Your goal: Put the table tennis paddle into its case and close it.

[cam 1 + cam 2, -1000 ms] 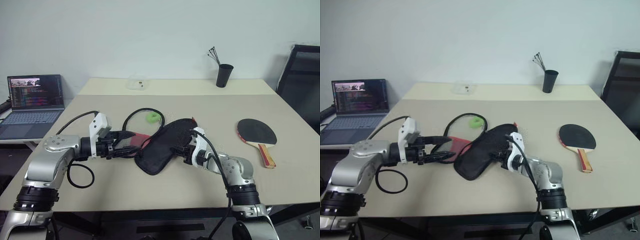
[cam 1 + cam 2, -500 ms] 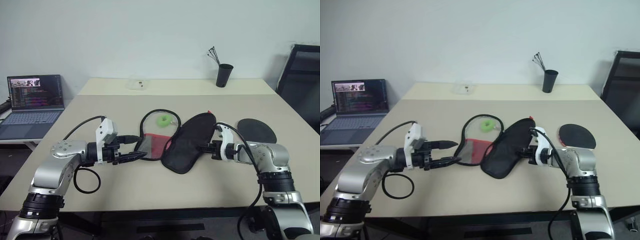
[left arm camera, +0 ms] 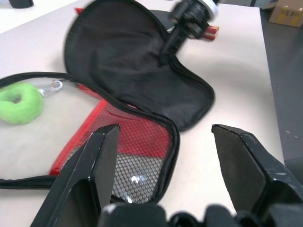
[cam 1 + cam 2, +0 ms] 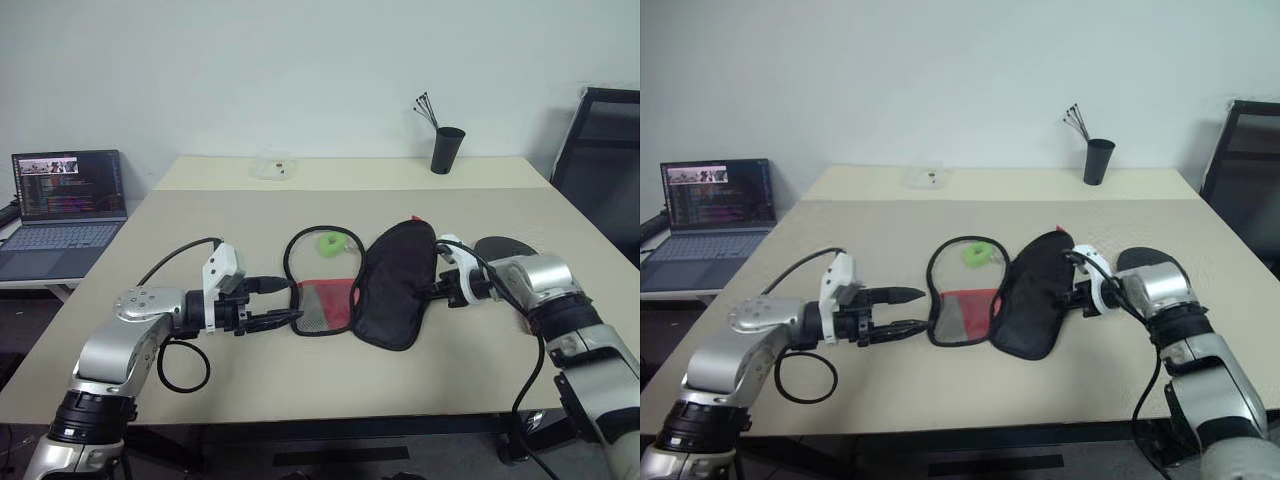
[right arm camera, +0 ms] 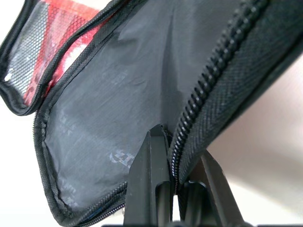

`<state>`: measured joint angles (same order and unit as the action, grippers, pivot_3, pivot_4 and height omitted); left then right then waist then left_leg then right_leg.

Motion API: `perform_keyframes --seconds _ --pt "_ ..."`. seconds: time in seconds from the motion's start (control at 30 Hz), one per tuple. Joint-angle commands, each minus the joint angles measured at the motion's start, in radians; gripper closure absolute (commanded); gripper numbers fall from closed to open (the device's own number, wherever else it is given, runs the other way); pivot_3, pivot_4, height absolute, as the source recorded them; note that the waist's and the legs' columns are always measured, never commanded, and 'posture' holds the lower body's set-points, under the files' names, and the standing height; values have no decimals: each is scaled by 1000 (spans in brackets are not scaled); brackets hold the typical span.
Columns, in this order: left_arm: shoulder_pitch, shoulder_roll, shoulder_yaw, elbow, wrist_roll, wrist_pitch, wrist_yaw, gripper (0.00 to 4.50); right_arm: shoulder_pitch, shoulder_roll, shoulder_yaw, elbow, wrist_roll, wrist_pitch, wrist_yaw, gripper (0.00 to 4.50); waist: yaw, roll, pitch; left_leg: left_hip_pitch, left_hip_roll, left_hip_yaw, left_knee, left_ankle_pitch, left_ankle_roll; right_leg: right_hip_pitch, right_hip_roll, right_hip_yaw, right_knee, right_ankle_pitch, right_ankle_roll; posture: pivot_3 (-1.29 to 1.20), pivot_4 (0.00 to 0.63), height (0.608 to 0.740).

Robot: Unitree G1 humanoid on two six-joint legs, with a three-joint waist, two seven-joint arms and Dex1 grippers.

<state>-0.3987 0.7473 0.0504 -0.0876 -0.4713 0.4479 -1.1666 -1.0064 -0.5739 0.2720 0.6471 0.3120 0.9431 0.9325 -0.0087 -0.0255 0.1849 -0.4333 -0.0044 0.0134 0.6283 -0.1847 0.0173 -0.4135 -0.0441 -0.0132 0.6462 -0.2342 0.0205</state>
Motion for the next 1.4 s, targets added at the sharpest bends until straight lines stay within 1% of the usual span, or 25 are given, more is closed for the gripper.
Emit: perform_keyframes --seconds 0.03,0.17,0.3,0.33,0.37,0.5,0.53,0.57,0.63,0.73,0.8,0.97,1.03,1.07,1.13,1.17,1.27,1.4 --pt "0 3 13 -44 -15 -8 6 1133 -76 15 10 102 -72 -105 45 4460 0 0 0 0 0 0 0 0 0 0 0 0 0 0 0 0 150 740" --pt "0 -2 7 -39 -10 -13 6 1133 -147 37 10 250 -142 -199 72 4460 0 0 0 0 0 0 0 0 0 0 0 0 0 1 -1 0 150 740" --pt "-6 -8 -2 -30 -3 -20 5 1133 -182 55 -7 332 -188 -262 70 4460 -1 0 0 0 0 0 0 0 0 0 0 0 0 3 -4 0 150 740" --pt "-7 -9 -3 -29 -3 -21 4 1133 -187 58 -12 347 -197 -272 66 3975 -1 0 0 0 0 0 0 0 0 0 0 0 0 3 -4 0 150 740" --pt "-8 -10 -4 -27 -2 -22 4 1133 -190 60 -16 359 -204 -280 65 3736 -1 0 0 0 0 0 0 0 0 0 0 0 0 3 -4 0 150 740" --pt "-19 -15 -14 -7 8 -35 -5 1133 -188 48 -37 382 -234 -304 55 2342 -1 0 0 0 0 0 0 0 0 0 0 0 0 3 -4 0 150 740" --pt "-21 -17 -18 -3 10 -39 -7 1133 -190 44 -46 388 -241 -314 42 1929 -1 1 0 0 0 0 0 0 0 0 0 0 0 3 -4 0 150 740" --pt "-24 -18 -21 2 11 -42 -9 1133 -191 39 -52 393 -250 -329 29 1687 -1 1 0 0 0 0 0 0 0 0 0 0 0 3 -4 0 150 740" --pt "-31 -24 -29 10 14 -49 -12 1133 -191 28 -75 403 -263 -362 -22 968 -1 1 0 0 0 0 0 0 0 0 0 0 1 3 -4 0 150 740" --pt "-39 -30 -36 17 17 -54 -13 1133 -191 17 -120 411 -260 -374 -74 968 -1 1 0 0 0 0 0 0 0 0 0 1 0 3 -4 0 150 740" --pt "-48 -32 -45 17 17 -50 -11 1133 -167 -9 -153 378 -243 -336 -69 968 0 1 1 0 0 0 0 0 0 0 0 1 0 3 -4 0 150 740" --pt "-68 -34 -56 5 11 -32 -9 1133 -49 -64 -203 190 -210 -207 -47 968 2 1 1 0 0 0 0 0 0 0 0 0 0 3 -4 0 150 740" --pt "-77 -35 -60 5 10 -28 -9 1133 45 -72 -253 -15 -148 -79 -48 968 3 1 1 0 0 0 0 0 0 0 0 1 0 3 -4 0 150 740" --pt "-81 -36 -62 6 10 -26 -9 1133 93 -70 -276 -123 -117 -15 -55 782 4 1 1 0 0 0 0 0 0 0 0 1 1 3 -4 0 150 740" --pt "-87 -37 -65 8 9 -23 -10 1133 186 -46 -323 -324 -65 101 -98 358 3 2 1 0 0 0 0 0 0 0 0 1 2 3 -4 0 150 740" --pt "-88 -38 -66 9 9 -23 -12 1133 219 -31 -342 -396 -49 141 -128 47 1 2 1 0 0 0 0 0 0 0 0 1 2 3 -4 0 150 740" --pt "-94 -39 -71 26 12 -34 -22 1133 309 45 -399 -563 -17 215 -233 15 0 2 1 0 2 0 1 0 0 0 2 1 3 0 0 0 150 740" --pt "-105 -39 -75 53 19 -53 -42 1133 390 146 -445 -666 -29 190 -380 15 3 2 1 0 3 -1 1 0 0 0 4 1 3 0 0 0 150 740"
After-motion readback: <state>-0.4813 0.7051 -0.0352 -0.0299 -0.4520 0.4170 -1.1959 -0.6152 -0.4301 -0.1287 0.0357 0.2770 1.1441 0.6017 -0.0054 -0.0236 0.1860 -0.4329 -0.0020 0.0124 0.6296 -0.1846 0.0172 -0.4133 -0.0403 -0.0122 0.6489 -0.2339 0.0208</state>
